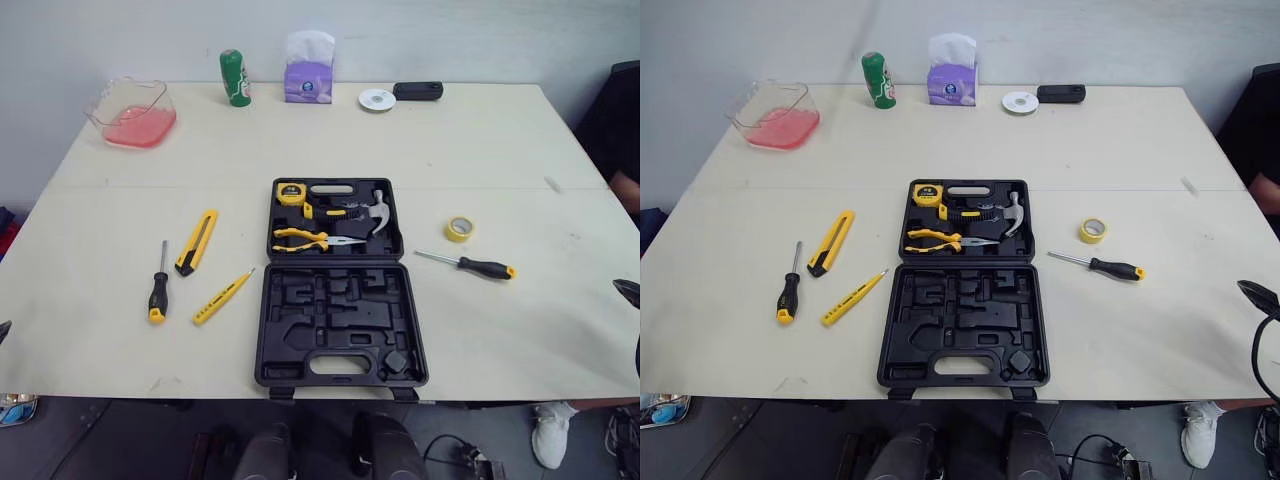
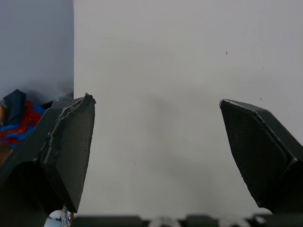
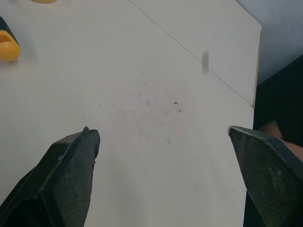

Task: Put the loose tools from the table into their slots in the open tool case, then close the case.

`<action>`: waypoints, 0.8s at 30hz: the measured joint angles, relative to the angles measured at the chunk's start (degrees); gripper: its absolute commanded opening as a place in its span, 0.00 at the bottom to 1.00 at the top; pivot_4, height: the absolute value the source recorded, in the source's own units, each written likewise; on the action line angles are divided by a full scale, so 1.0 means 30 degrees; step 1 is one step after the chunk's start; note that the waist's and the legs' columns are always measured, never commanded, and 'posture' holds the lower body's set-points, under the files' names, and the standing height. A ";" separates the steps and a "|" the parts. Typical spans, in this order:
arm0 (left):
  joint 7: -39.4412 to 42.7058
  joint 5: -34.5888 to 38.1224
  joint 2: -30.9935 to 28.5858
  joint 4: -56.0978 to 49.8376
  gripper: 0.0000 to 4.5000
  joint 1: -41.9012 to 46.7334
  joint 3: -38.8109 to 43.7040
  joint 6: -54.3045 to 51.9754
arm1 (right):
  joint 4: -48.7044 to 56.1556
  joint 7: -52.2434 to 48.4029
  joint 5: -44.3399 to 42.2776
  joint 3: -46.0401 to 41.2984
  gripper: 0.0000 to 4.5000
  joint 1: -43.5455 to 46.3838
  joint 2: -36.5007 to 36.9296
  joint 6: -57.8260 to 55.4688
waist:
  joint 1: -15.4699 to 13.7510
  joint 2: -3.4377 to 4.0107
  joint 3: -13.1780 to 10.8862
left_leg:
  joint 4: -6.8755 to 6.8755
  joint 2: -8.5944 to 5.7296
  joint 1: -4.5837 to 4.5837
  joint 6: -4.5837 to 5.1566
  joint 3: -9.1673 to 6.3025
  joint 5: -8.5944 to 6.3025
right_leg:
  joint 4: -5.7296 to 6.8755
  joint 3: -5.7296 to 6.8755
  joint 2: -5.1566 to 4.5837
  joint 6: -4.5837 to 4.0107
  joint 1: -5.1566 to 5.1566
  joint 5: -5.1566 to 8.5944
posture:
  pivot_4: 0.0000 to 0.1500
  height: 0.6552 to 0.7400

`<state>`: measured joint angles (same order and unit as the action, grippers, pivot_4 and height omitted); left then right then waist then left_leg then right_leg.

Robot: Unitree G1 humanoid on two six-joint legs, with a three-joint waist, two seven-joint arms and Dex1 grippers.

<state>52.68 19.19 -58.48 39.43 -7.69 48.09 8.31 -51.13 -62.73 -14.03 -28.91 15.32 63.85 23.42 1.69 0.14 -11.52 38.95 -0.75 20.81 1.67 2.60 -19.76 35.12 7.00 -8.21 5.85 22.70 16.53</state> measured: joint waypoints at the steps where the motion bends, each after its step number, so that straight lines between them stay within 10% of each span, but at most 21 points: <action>1: 0.0108 0.0277 0.0138 -0.0502 0.99 -0.0279 0.0040 -0.0307 | 0.0017 0.0060 0.0014 0.0197 1.00 0.0255 -0.0007 0.0041 | 0.0031 0.0000 0.0000 | -0.0001 0.0001 -0.0001 -0.0001 0.0004 -0.0004 | -0.0005 -0.0001 0.0002 0.0000 -0.0001 0.0000 | 1.00 1.00; 12: -0.2208 0.2285 0.2996 -1.0529 0.99 -0.2027 -0.0333 -0.6440 | 0.7675 -0.2256 -0.2975 0.3582 1.00 0.2990 -0.4332 -0.4269 | -0.0034 -0.0005 0.0003 | 0.0007 0.0023 -0.0095 0.0006 0.0085 -0.0025 | 0.0045 -0.0108 0.0016 0.0000 -0.0031 0.0000 | 1.00 1.00; 24: -1.2124 0.7766 0.4368 -2.2740 0.99 0.1333 -0.0850 -2.4581 | 1.3211 -0.5242 -0.6590 0.5400 1.00 0.4319 -0.7376 -0.7018 | -0.0620 -0.0037 0.0017 | 0.0052 0.0022 -0.0084 0.0037 0.0053 -0.0063 | -0.0003 -0.0126 0.0050 0.0012 -0.0073 -0.0007 | 1.00 1.00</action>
<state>16.30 42.48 -45.37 -28.79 -3.69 45.55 -65.43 -11.50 -78.46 -33.81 -12.71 28.28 41.72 2.37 -0.16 0.03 -11.47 39.11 -0.69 20.56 1.78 2.76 -19.95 35.11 6.62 -8.06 5.89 22.48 16.51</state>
